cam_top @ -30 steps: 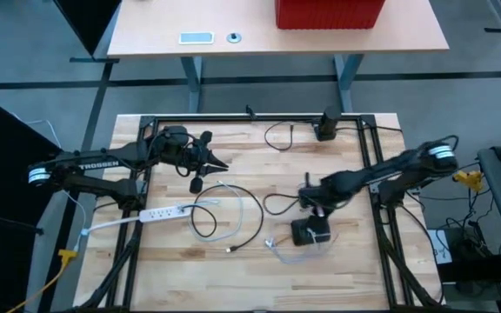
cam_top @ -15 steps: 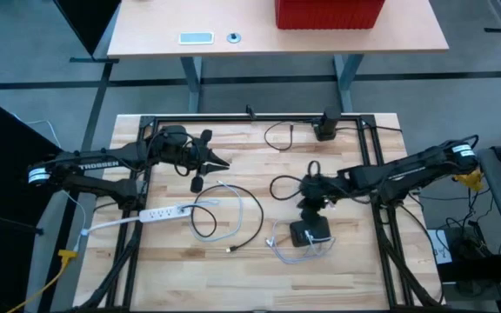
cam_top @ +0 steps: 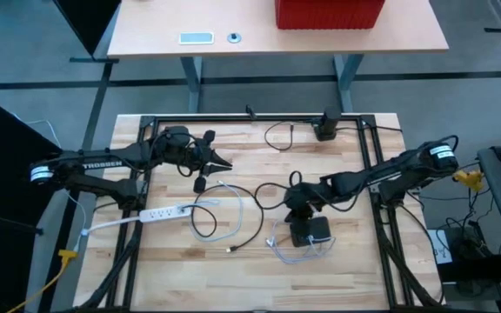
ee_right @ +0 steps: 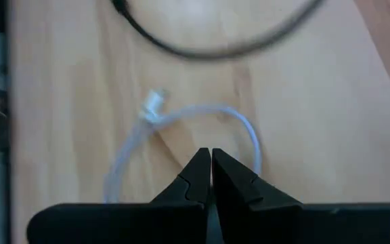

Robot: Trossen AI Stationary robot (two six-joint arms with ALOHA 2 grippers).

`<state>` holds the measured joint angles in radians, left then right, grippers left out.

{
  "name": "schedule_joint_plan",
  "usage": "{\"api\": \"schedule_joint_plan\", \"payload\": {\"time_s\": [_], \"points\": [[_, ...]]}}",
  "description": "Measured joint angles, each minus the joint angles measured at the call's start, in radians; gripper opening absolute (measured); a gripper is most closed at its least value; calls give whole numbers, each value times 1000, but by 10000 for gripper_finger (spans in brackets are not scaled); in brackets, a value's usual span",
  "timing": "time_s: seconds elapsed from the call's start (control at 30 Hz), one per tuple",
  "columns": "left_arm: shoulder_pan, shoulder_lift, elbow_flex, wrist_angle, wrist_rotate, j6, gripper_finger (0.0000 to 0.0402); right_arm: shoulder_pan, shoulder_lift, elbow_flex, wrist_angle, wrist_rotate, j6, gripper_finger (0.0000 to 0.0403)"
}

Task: Insert USB
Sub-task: Move the black outlet extension to the bottom right of the table

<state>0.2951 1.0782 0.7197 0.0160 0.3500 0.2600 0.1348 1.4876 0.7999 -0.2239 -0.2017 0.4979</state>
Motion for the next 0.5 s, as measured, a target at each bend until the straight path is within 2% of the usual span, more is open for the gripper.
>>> {"api": "schedule_joint_plan", "payload": {"time_s": [0.5], "points": [[-1,3,-1,7,0,-17,25,33,251,348,-372,-27,-315,0]]}}
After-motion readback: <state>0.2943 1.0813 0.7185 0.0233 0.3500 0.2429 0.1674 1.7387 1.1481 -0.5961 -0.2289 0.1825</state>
